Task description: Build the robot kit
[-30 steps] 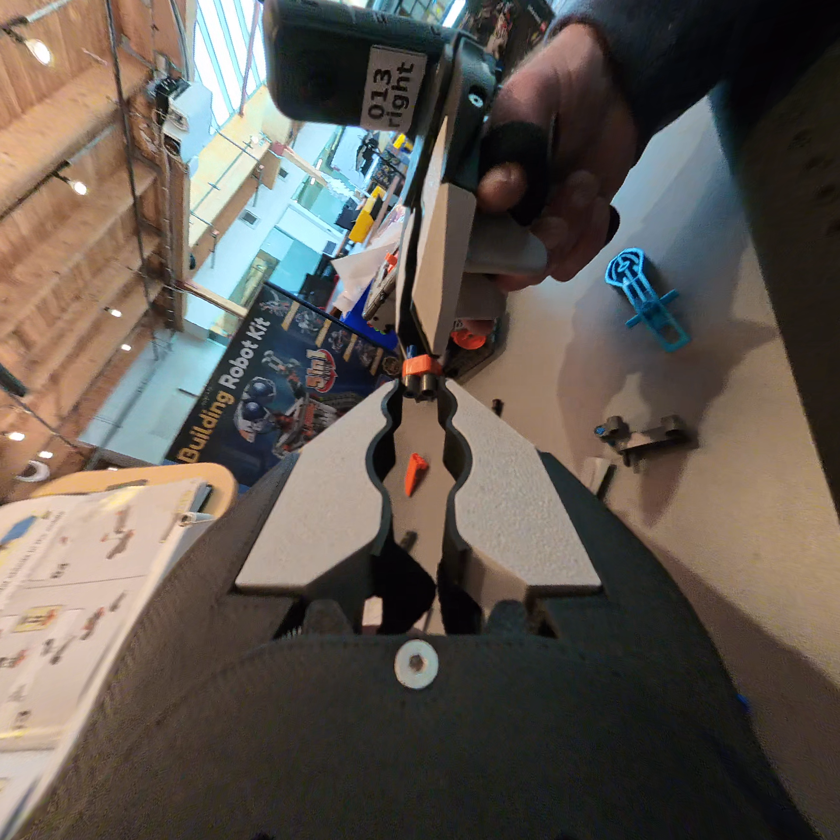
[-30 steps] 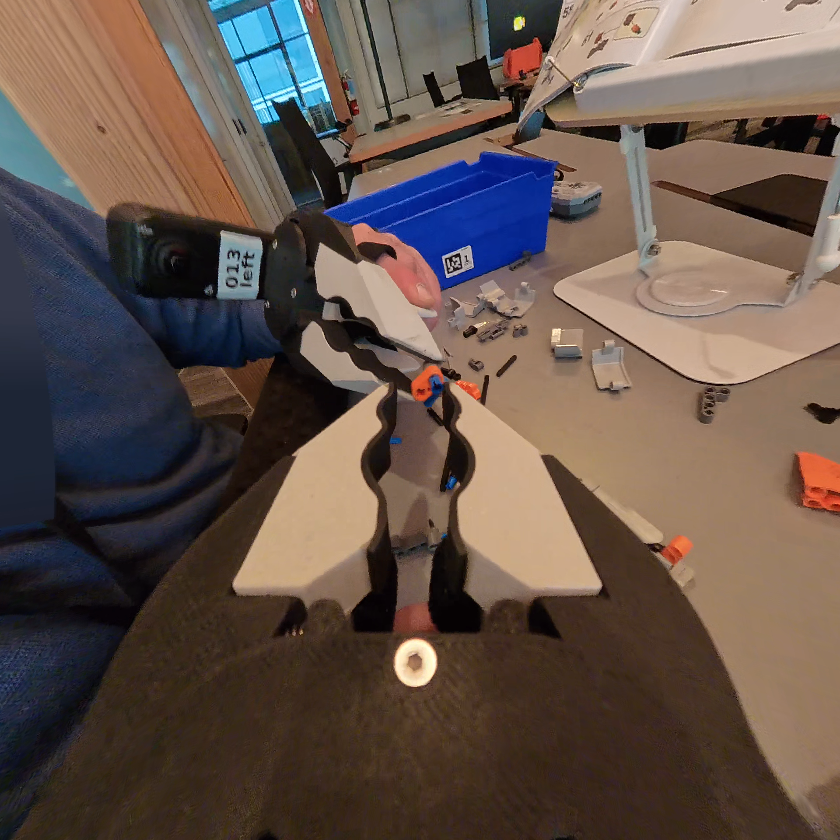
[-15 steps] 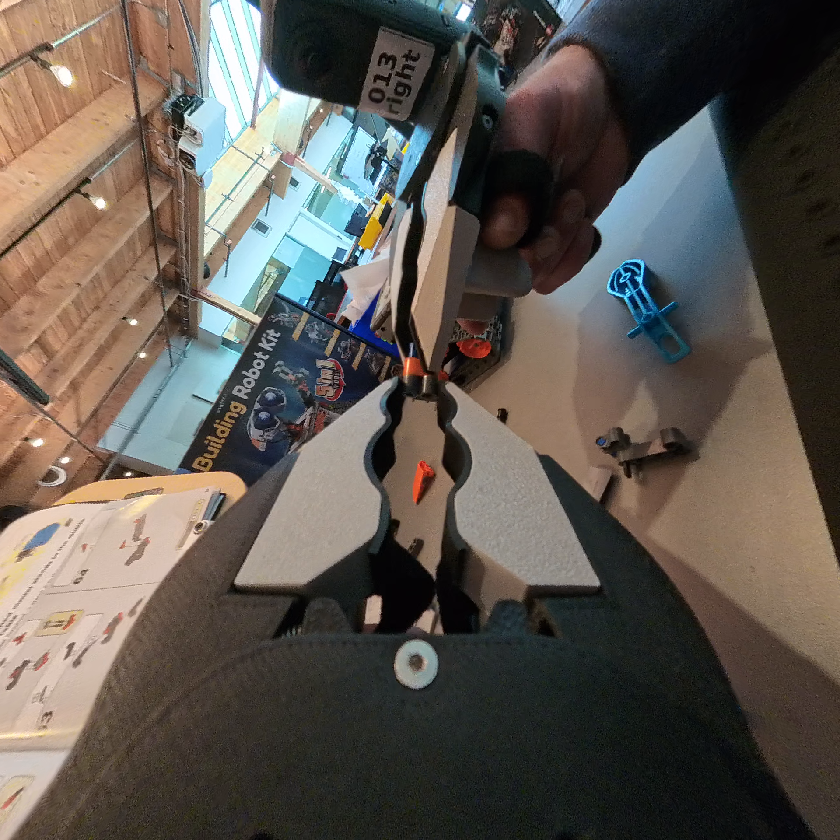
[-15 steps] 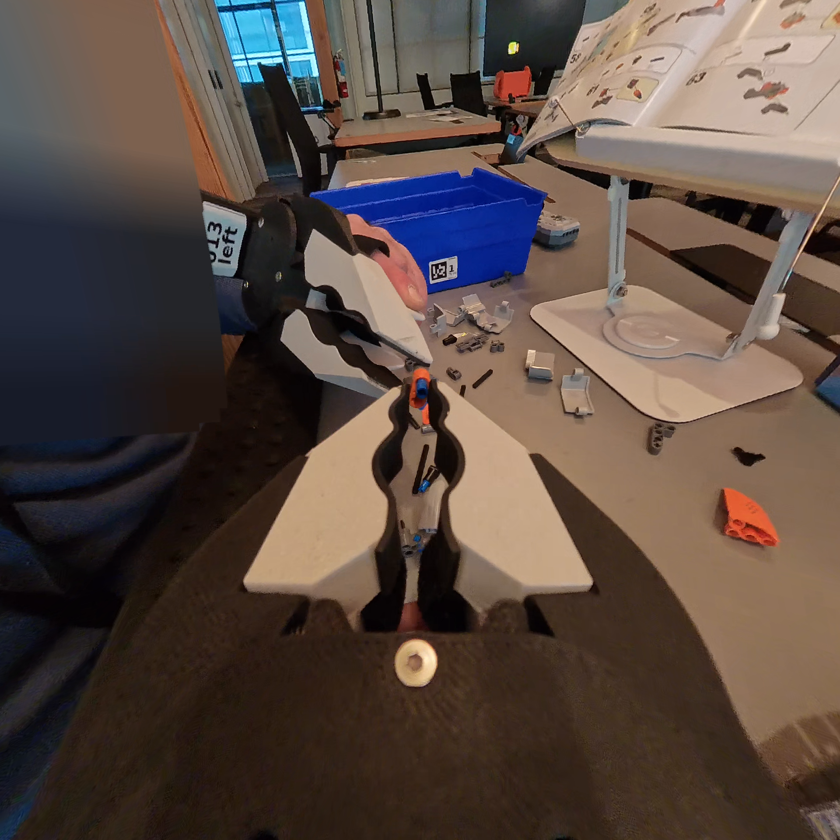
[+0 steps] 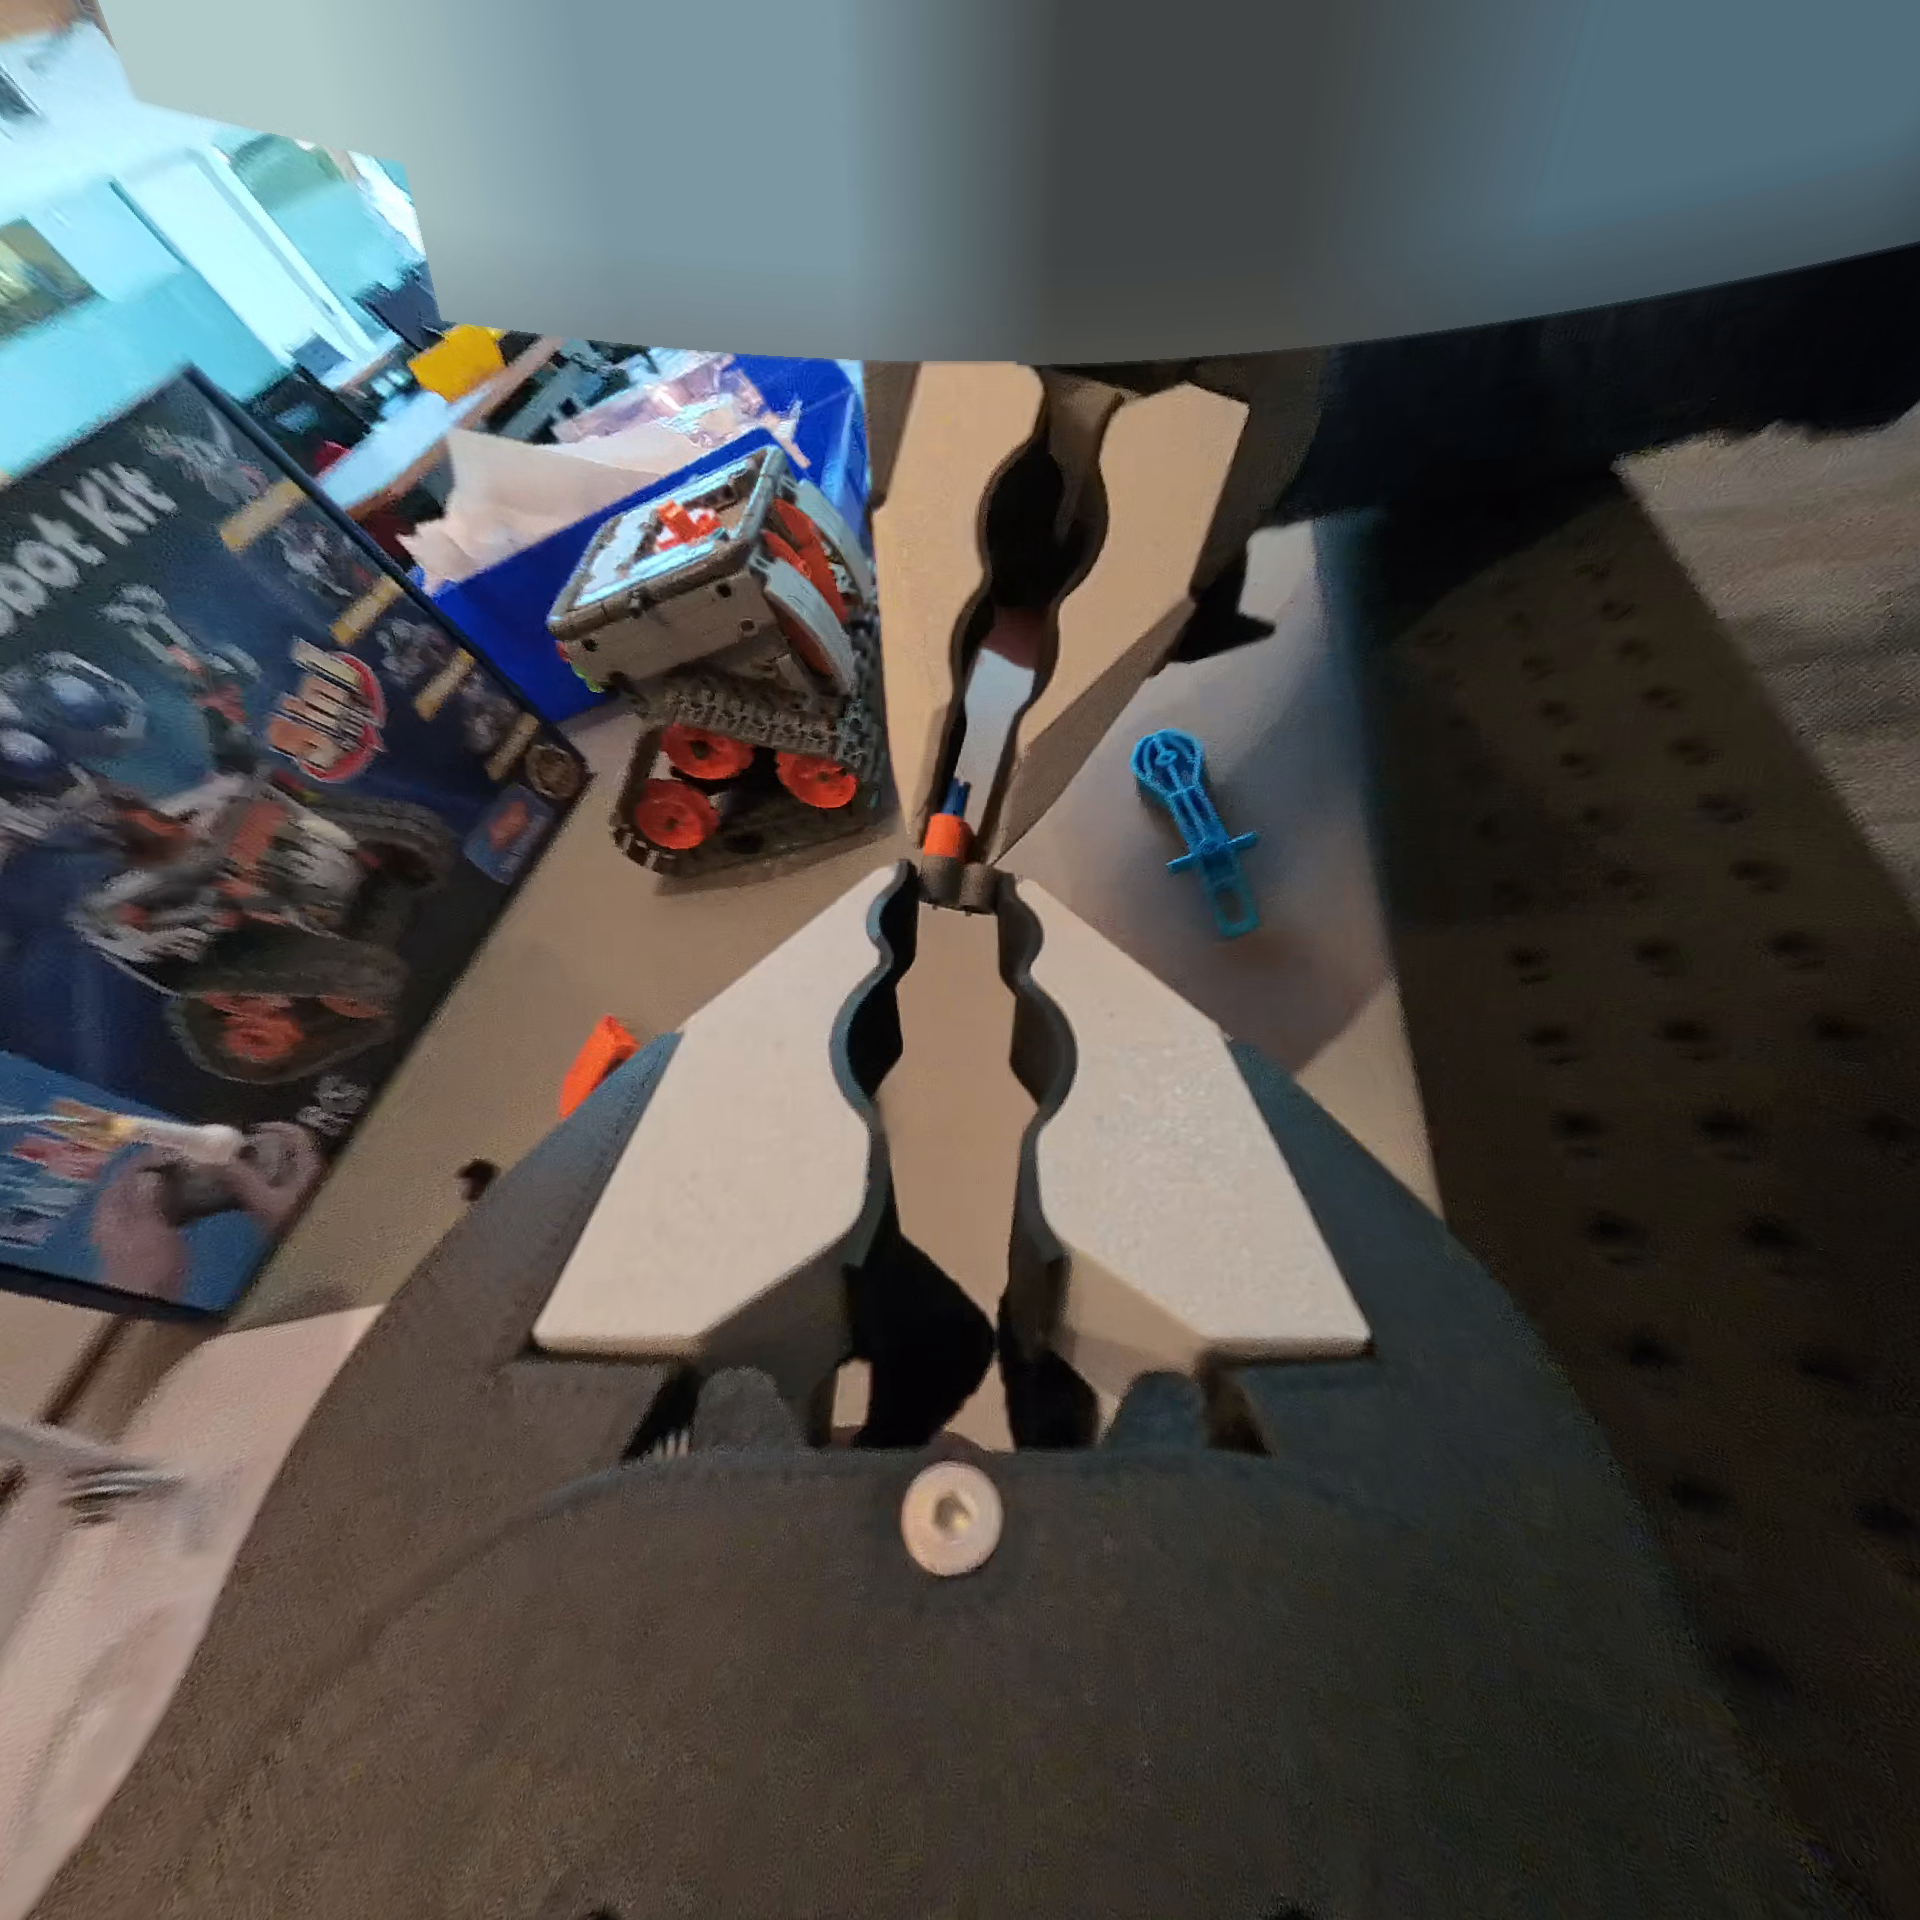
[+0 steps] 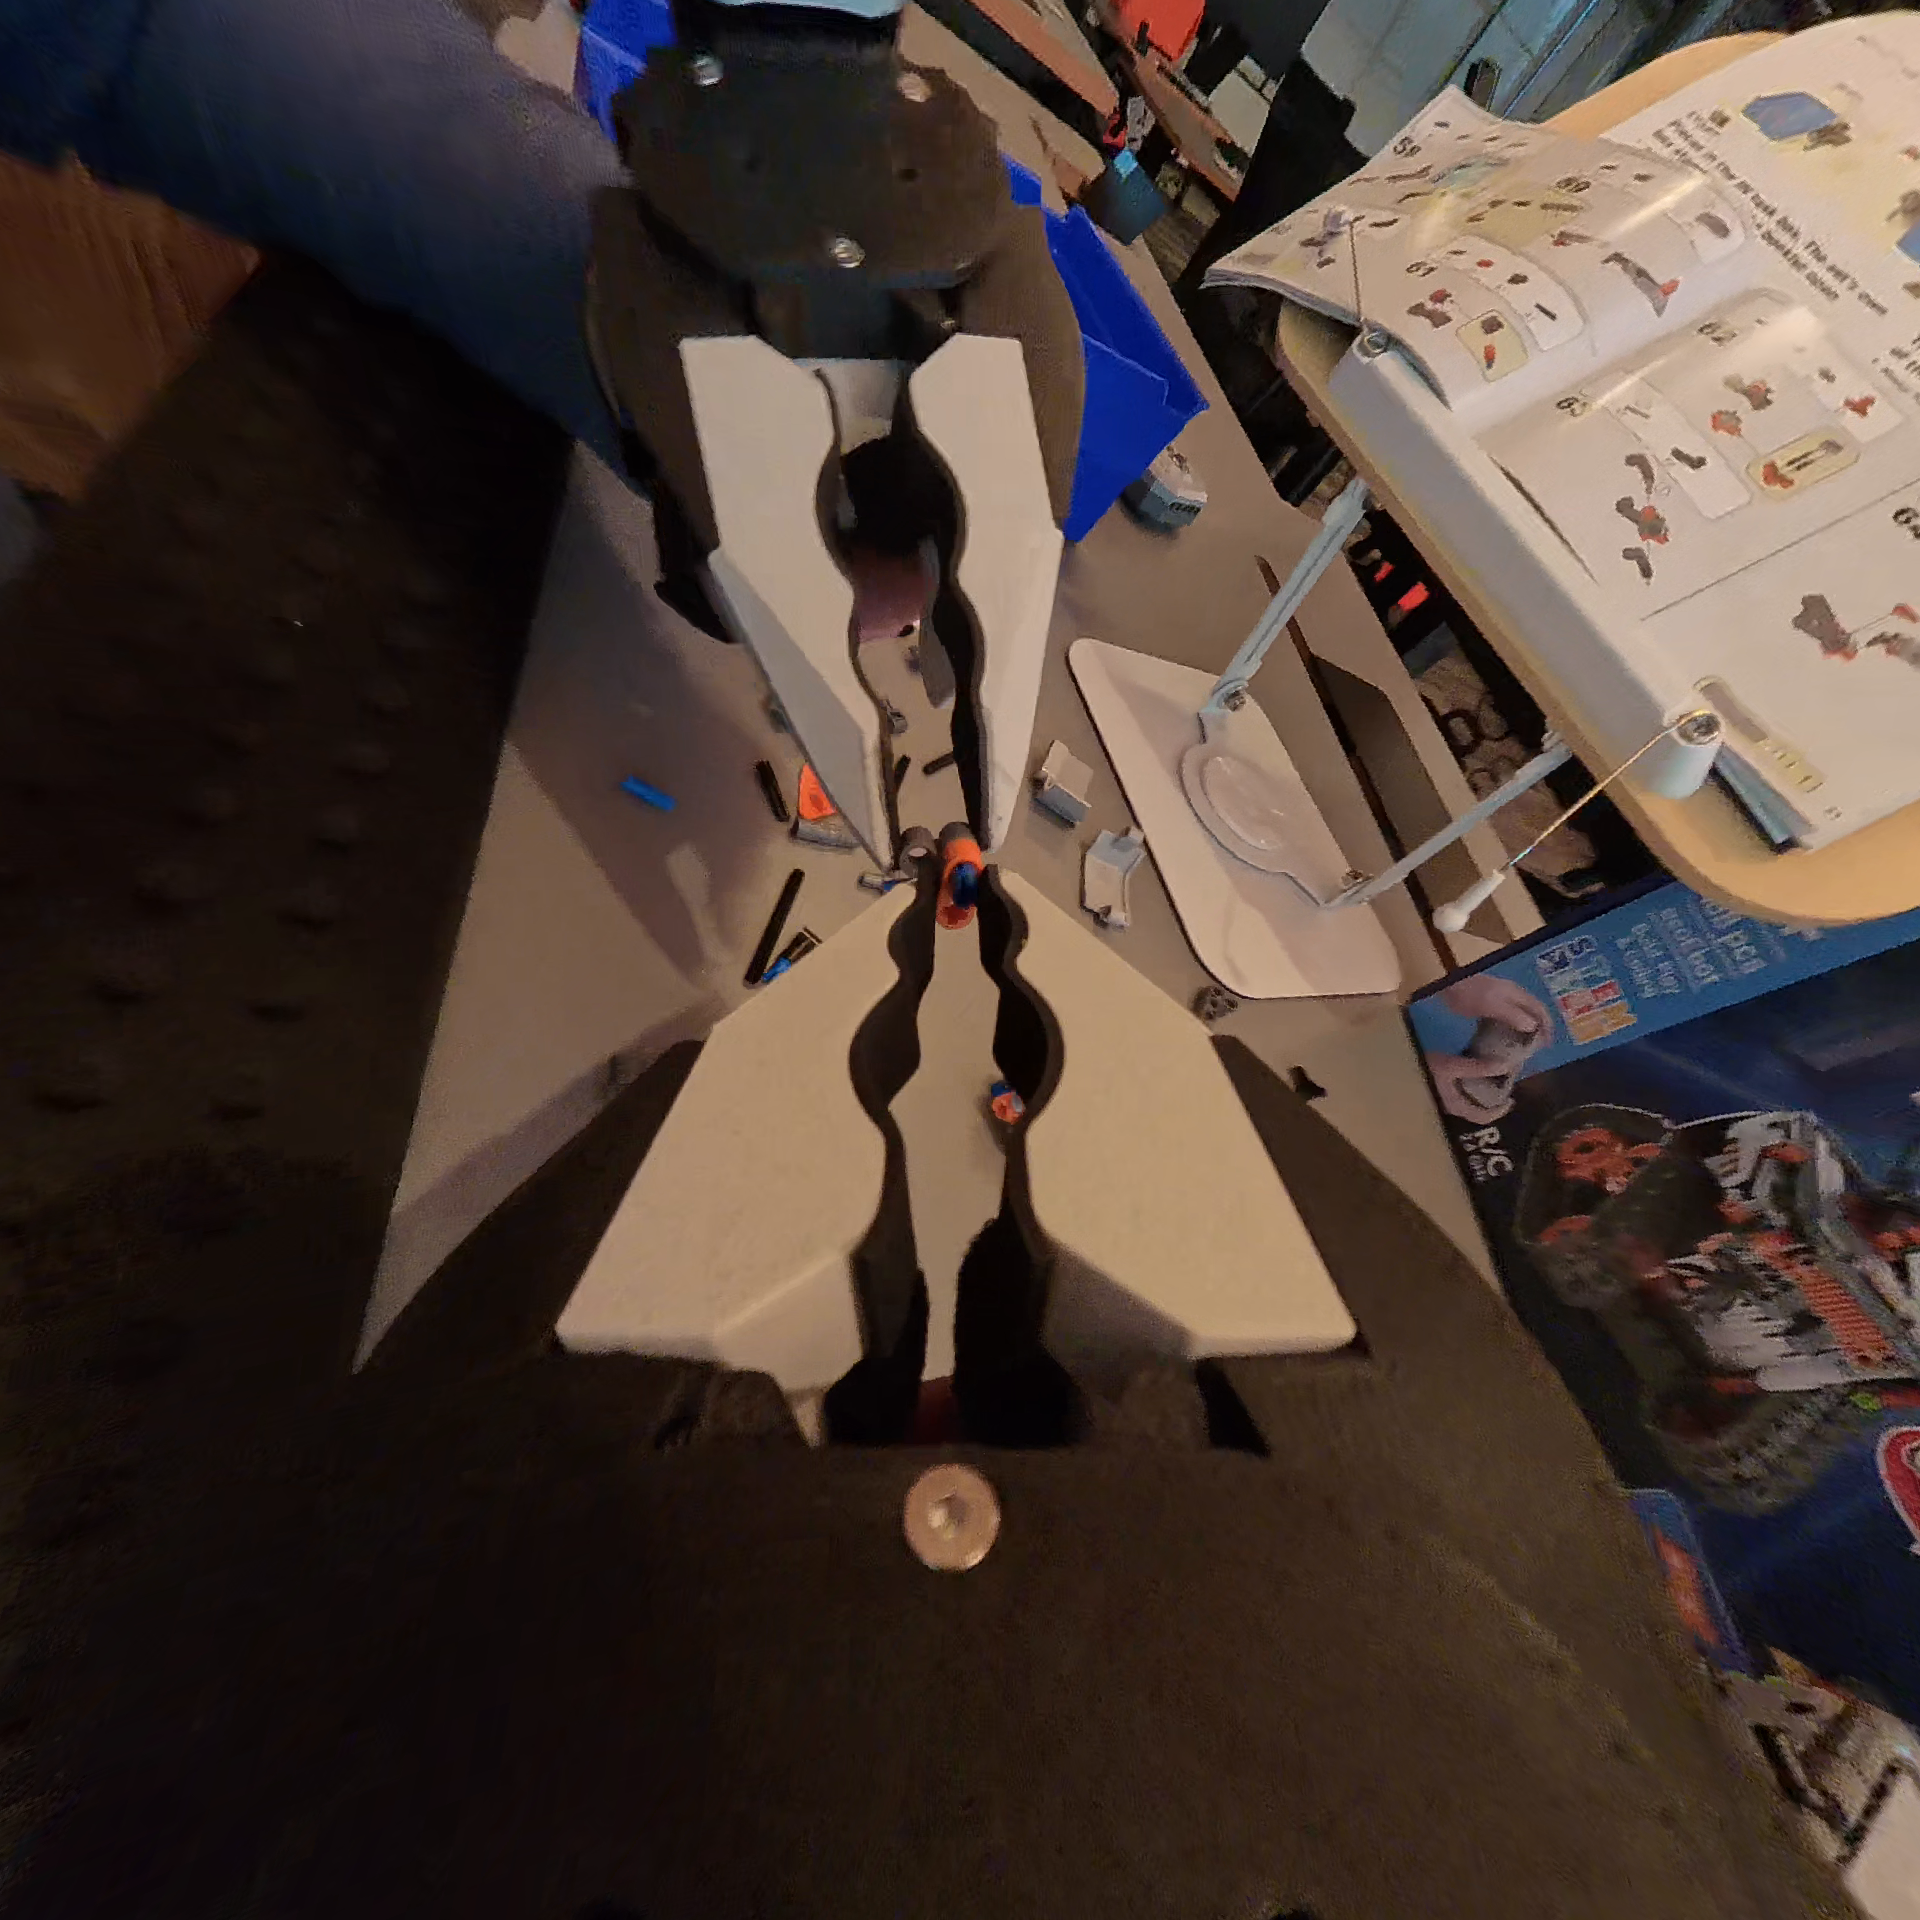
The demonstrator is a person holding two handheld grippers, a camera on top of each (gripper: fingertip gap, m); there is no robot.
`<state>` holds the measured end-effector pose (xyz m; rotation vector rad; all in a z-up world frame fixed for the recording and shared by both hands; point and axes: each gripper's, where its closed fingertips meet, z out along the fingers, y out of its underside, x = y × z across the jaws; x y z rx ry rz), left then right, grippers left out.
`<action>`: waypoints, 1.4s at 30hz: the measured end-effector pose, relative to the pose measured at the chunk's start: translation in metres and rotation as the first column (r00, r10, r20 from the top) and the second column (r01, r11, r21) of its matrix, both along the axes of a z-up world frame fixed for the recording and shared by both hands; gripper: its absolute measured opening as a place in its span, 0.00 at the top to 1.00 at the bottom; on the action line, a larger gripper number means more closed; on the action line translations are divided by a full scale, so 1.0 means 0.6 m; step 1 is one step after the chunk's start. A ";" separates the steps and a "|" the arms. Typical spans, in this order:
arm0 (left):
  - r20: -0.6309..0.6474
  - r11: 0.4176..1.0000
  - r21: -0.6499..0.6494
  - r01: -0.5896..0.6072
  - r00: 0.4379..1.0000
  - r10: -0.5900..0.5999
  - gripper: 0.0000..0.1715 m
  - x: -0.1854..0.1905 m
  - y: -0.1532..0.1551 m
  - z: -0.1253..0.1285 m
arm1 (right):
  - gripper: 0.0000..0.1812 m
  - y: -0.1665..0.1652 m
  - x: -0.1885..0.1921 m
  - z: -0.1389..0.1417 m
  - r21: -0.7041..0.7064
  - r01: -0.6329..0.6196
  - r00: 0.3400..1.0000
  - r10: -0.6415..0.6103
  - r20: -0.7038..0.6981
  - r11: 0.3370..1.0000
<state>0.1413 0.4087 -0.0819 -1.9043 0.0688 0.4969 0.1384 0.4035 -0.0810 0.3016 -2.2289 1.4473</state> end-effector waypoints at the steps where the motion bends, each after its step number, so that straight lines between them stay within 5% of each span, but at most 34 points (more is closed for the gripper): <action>1: 0.047 1.000 0.023 0.011 0.999 -0.012 0.92 -0.001 0.000 0.002 | 0.97 0.000 -0.001 0.002 -0.007 0.003 1.000 -0.003 -0.001 1.000; 3: 0.113 0.999 0.035 0.027 0.993 -0.031 0.92 -0.001 0.001 0.000 | 0.97 0.001 -0.002 0.000 -0.019 -0.001 0.998 0.002 0.062 1.000; 7: 0.052 1.000 -0.003 -0.001 0.999 0.001 0.90 -0.007 -0.003 -0.005 | 0.97 0.005 -0.005 -0.011 -0.046 -0.002 0.967 0.014 0.254 0.999; 15: -0.252 0.988 -0.121 -0.097 0.966 0.063 0.85 -0.019 -0.015 -0.024 | 0.97 -0.002 -0.016 -0.012 -0.136 0.042 0.854 0.035 0.519 0.990; 21: -0.561 0.967 -0.152 -0.203 0.824 0.085 0.87 -0.028 -0.013 -0.014 | 0.97 -0.011 -0.013 -0.009 -0.178 0.046 0.777 0.077 0.625 0.983; 25: -0.640 0.963 -0.153 -0.223 0.765 0.075 0.91 -0.024 -0.012 -0.008 | 0.97 -0.011 -0.012 -0.004 -0.201 0.048 0.747 0.099 0.658 0.978; 36: -0.411 0.983 -0.127 -0.134 0.909 0.070 0.92 -0.017 -0.011 -0.014 | 0.96 -0.011 -0.008 -0.009 -0.156 0.025 0.836 0.065 0.546 0.987; 42: -0.375 0.985 -0.126 -0.116 0.925 0.061 0.91 -0.016 -0.011 -0.018 | 0.97 -0.012 -0.008 -0.012 -0.150 0.020 0.836 0.066 0.545 0.988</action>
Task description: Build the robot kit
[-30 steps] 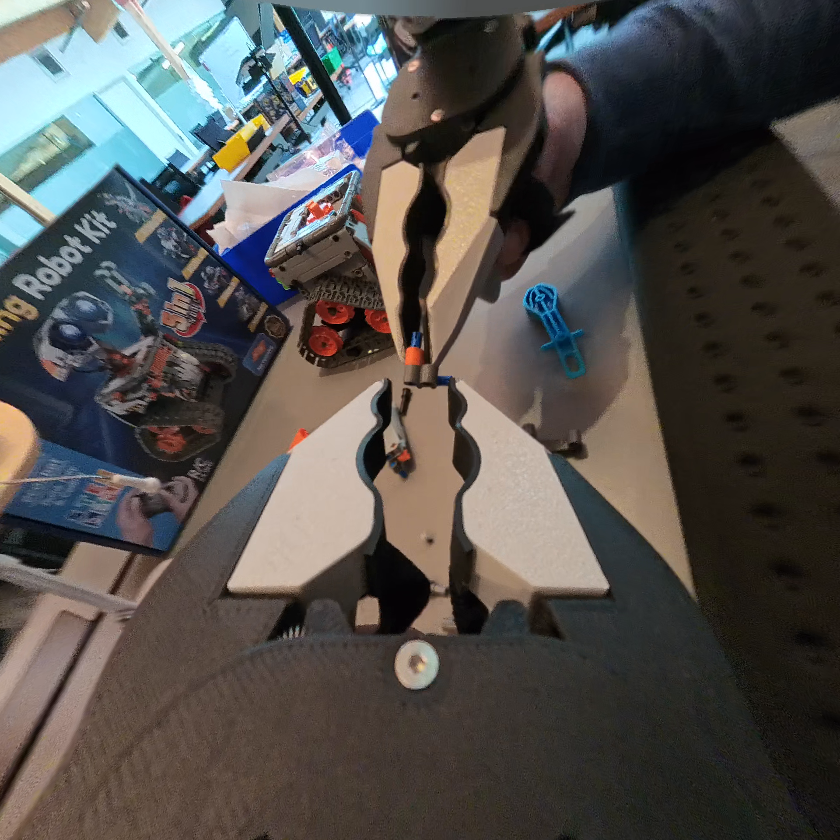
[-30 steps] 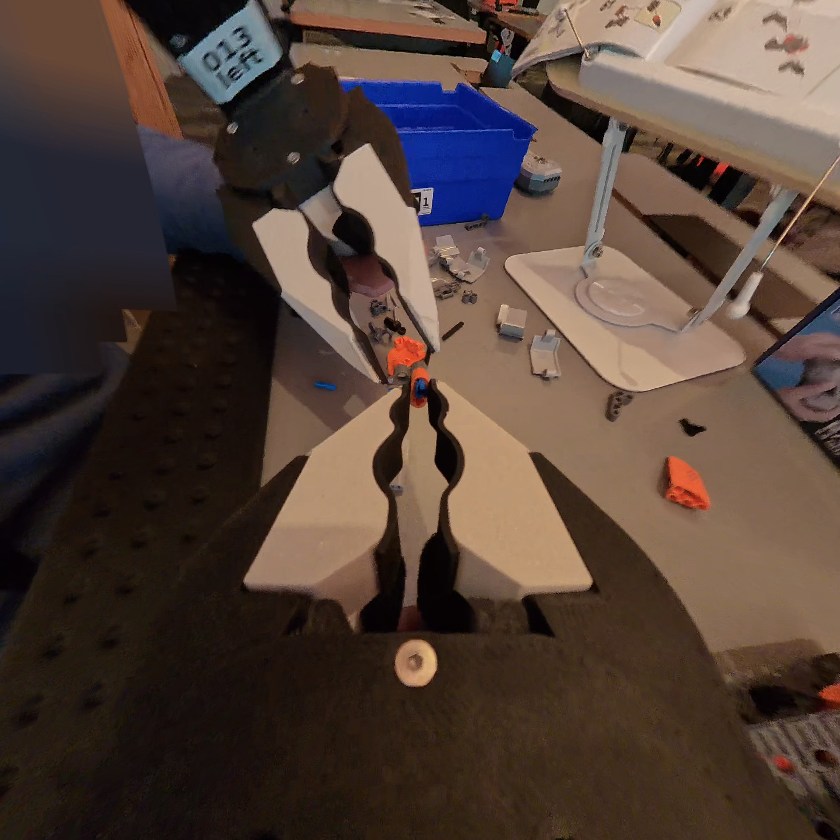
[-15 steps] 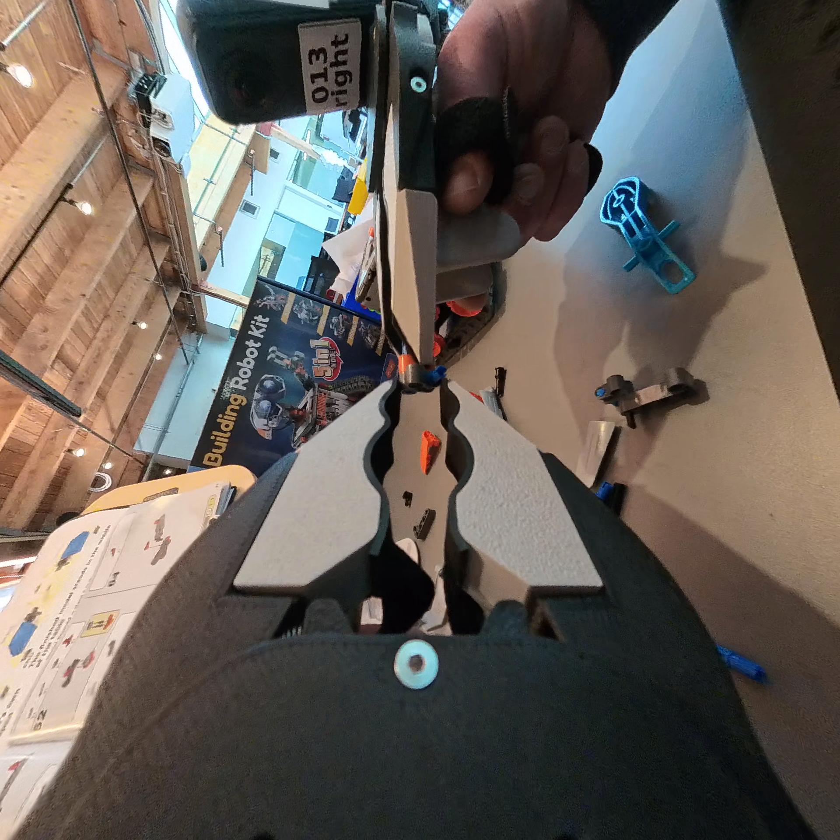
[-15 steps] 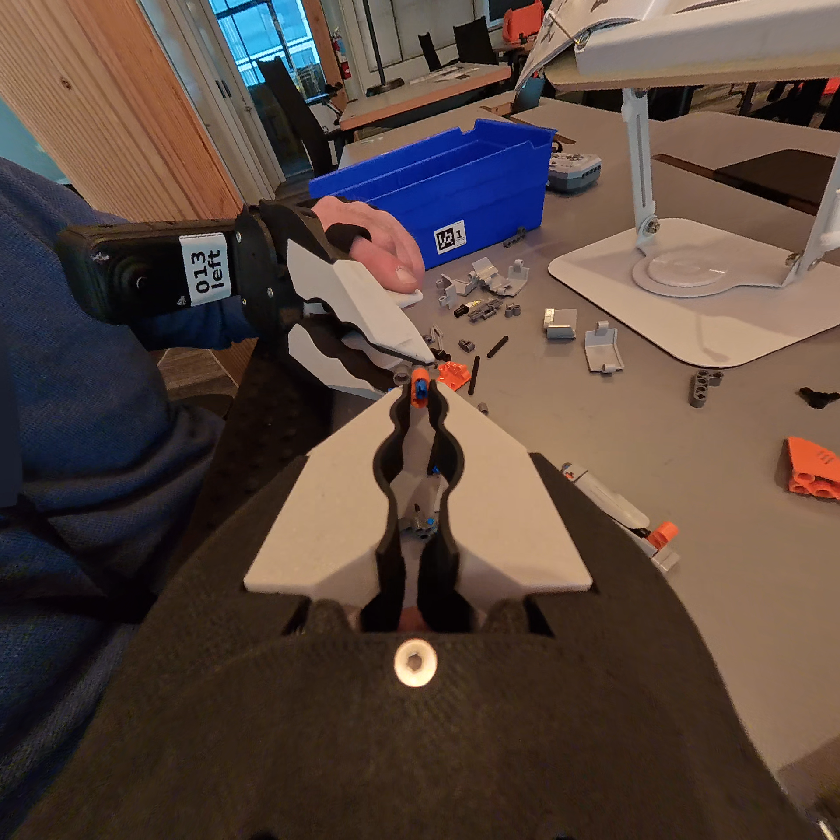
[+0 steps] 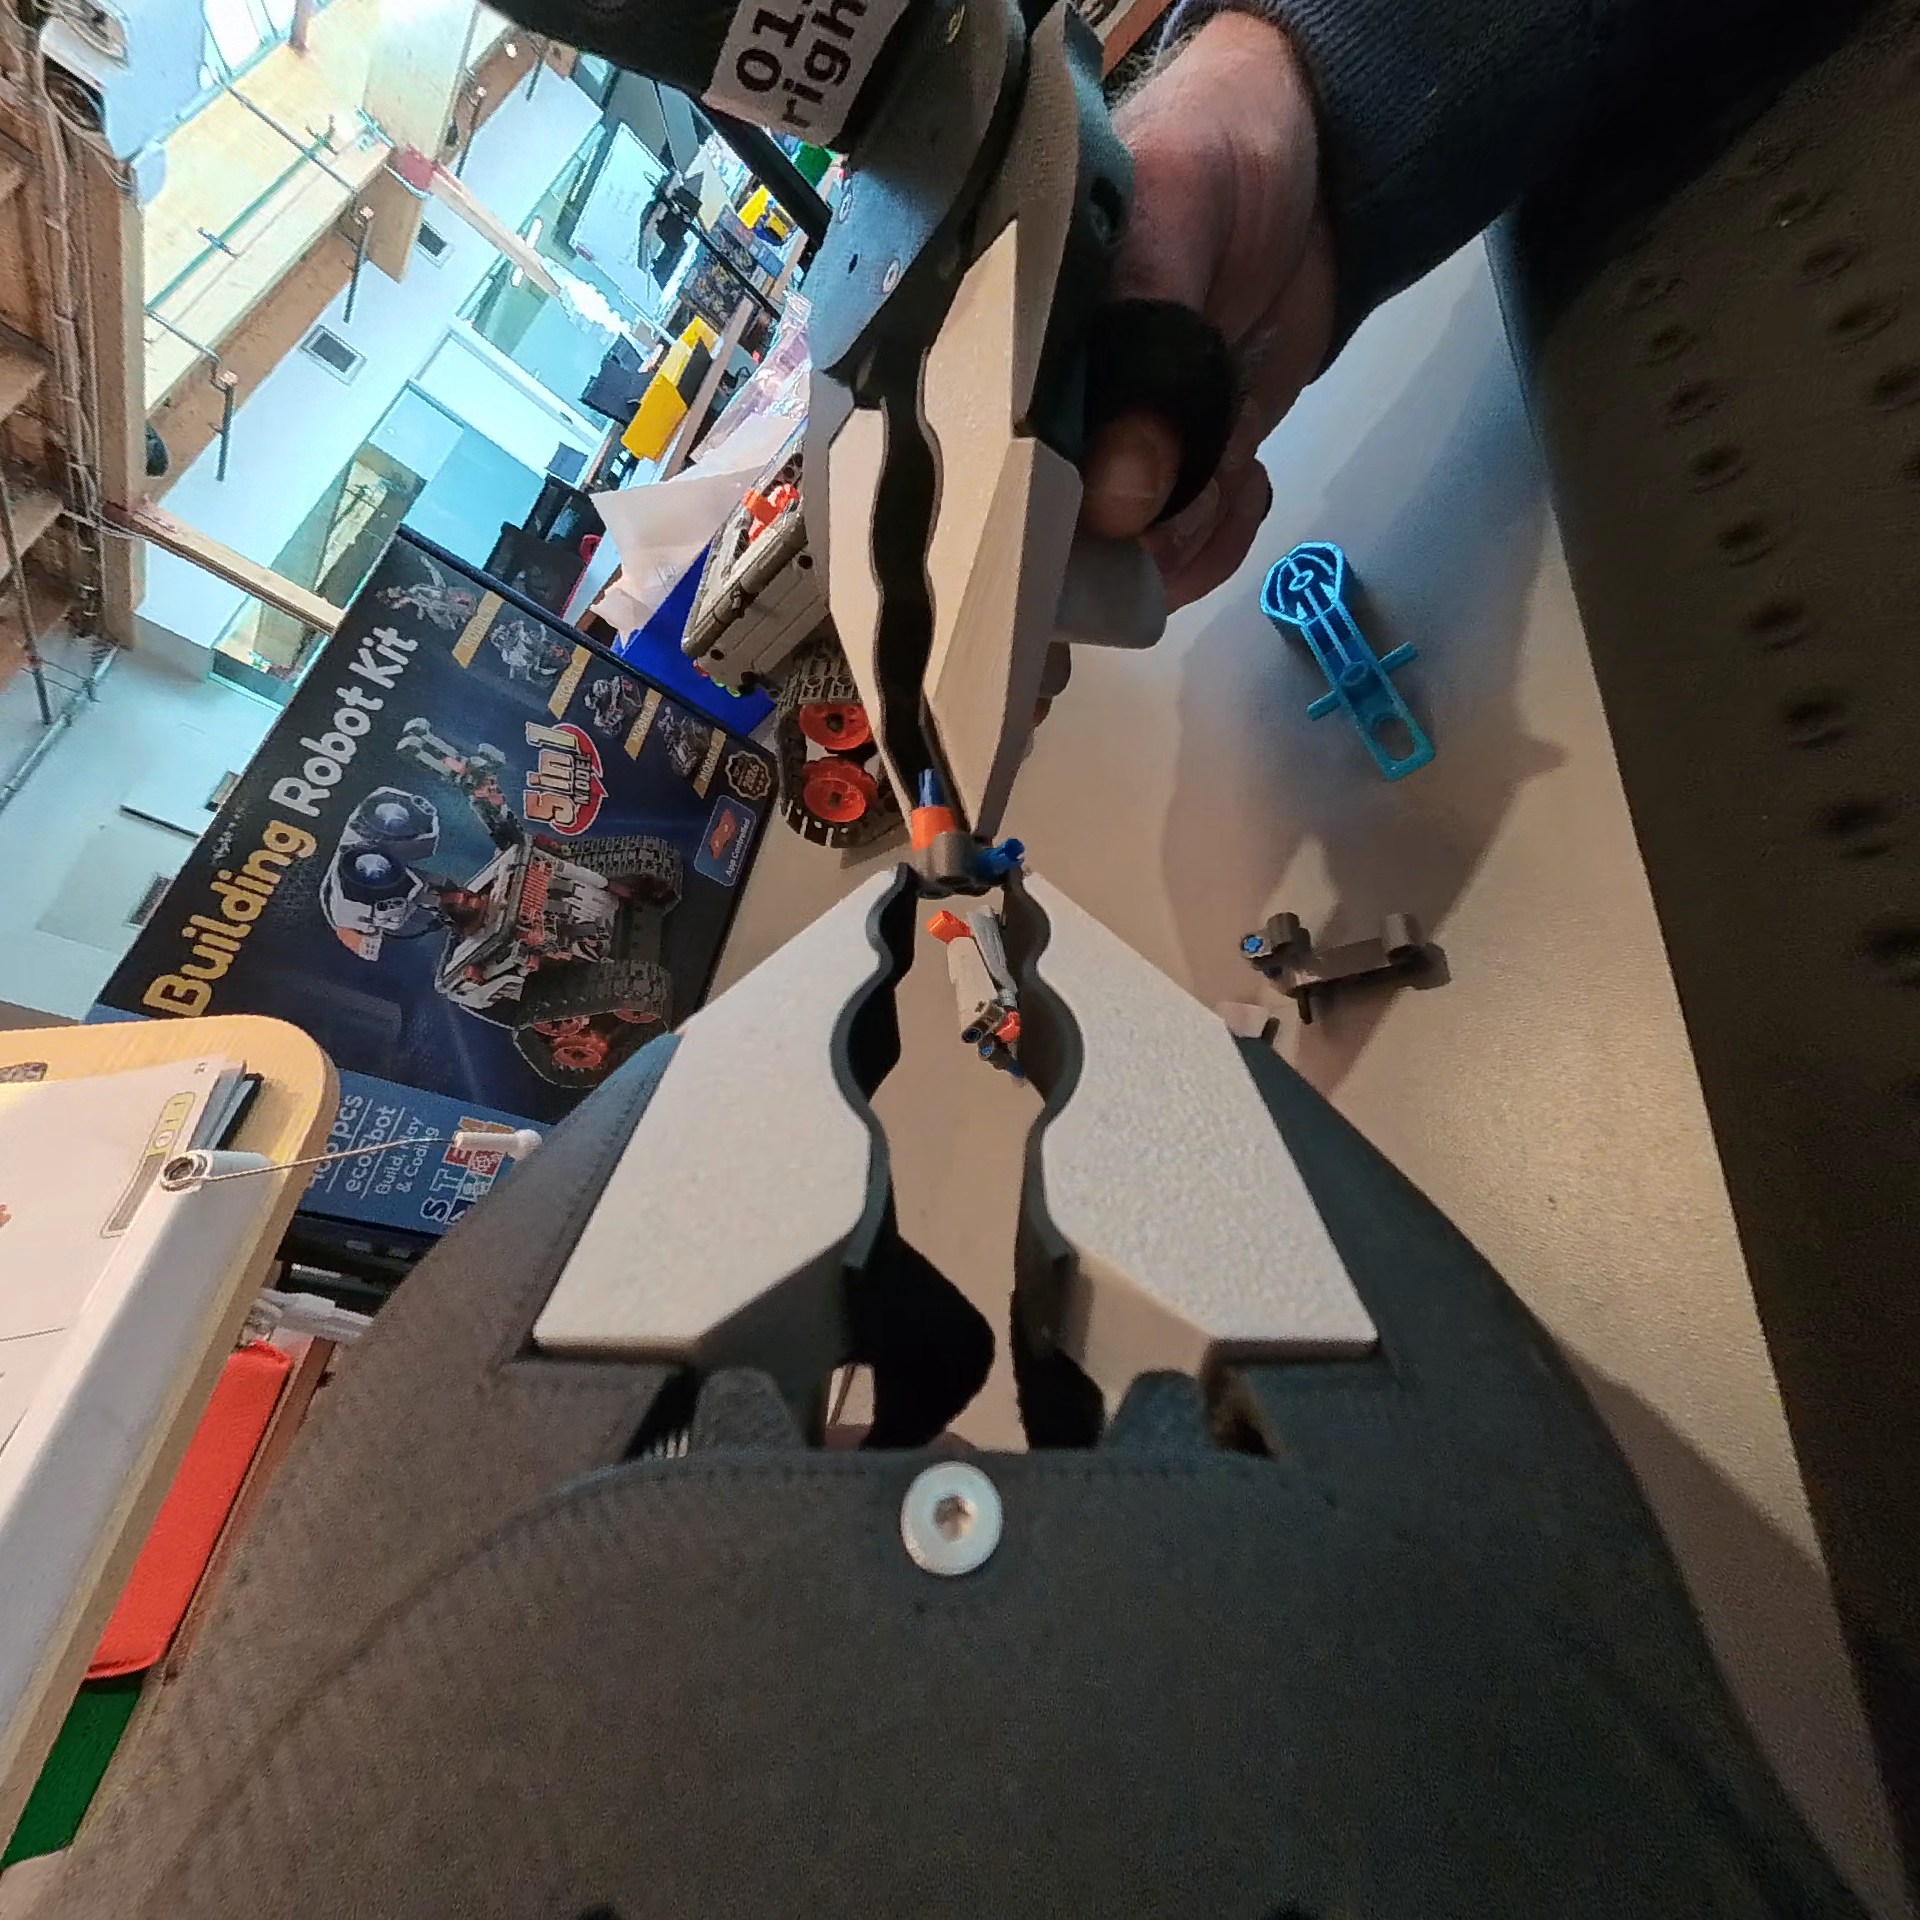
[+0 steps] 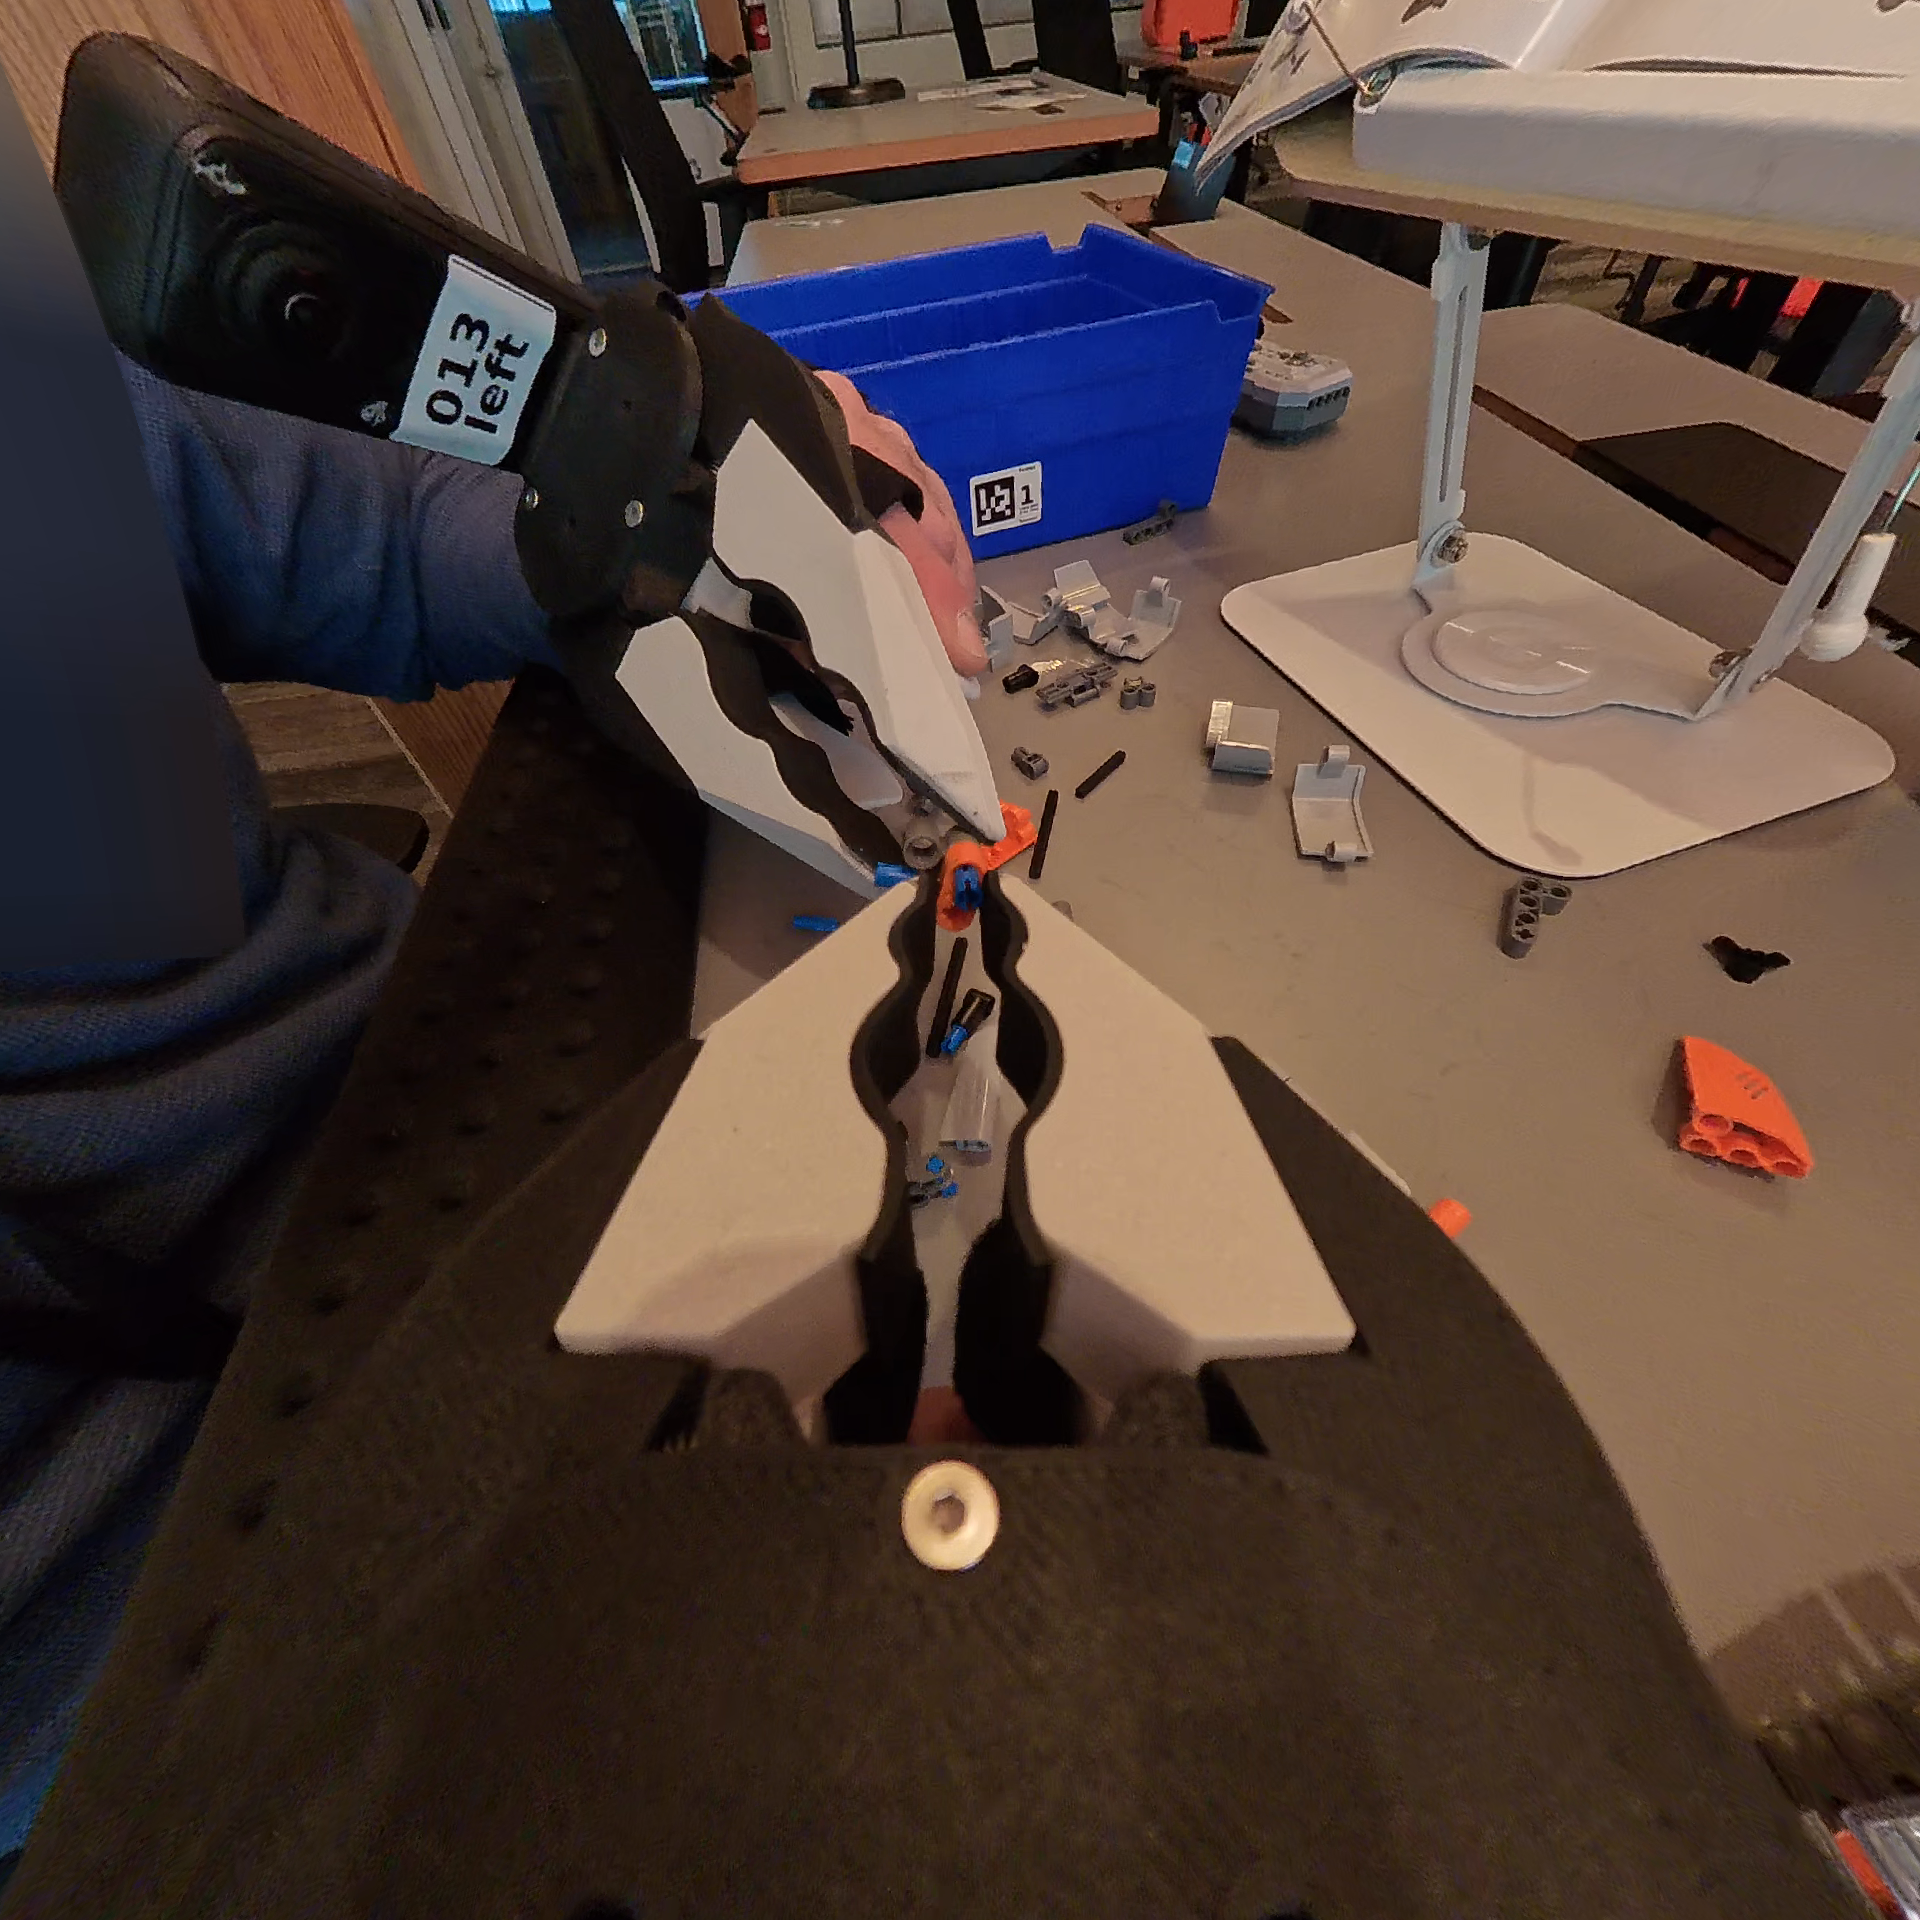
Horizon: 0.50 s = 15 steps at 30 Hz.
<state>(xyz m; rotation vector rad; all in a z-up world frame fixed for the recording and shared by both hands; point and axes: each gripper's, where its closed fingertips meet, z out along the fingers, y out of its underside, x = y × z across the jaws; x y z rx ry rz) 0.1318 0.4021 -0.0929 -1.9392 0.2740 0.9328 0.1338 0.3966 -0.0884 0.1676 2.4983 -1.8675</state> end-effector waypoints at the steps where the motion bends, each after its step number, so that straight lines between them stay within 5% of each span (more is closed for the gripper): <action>1: -0.001 1.000 0.001 0.000 1.000 0.000 0.91 0.000 0.000 0.000 | 0.96 0.000 0.000 0.000 -0.004 0.000 1.000 0.000 0.007 1.000; 15: -0.059 0.999 -0.031 -0.021 0.998 0.019 0.91 -0.005 -0.002 -0.006 | 0.96 -0.001 -0.006 -0.004 -0.013 0.007 0.996 -0.005 0.090 1.000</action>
